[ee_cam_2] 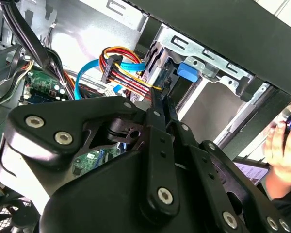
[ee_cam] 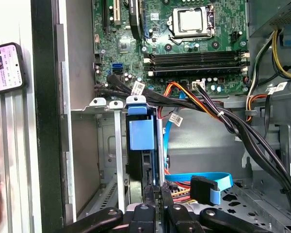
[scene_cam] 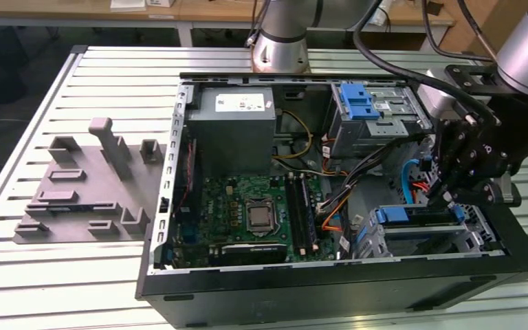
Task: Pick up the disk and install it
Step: 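Insert the first disk wire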
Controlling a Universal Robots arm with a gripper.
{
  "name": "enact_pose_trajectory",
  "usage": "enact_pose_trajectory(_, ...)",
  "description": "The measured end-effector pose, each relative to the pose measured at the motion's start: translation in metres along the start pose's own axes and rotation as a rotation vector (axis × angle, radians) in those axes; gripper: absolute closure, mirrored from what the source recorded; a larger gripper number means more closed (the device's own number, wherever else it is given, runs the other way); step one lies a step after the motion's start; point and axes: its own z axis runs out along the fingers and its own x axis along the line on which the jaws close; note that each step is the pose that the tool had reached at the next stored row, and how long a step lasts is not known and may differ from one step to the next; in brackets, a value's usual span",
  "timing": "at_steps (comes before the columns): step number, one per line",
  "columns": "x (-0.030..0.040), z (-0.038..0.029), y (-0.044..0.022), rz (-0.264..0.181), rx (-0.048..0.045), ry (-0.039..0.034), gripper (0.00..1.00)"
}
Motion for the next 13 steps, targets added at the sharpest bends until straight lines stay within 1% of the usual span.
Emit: enact_pose_trajectory(13,0.0023,0.0026,-0.0007,0.002,-0.0016,0.0,0.84)
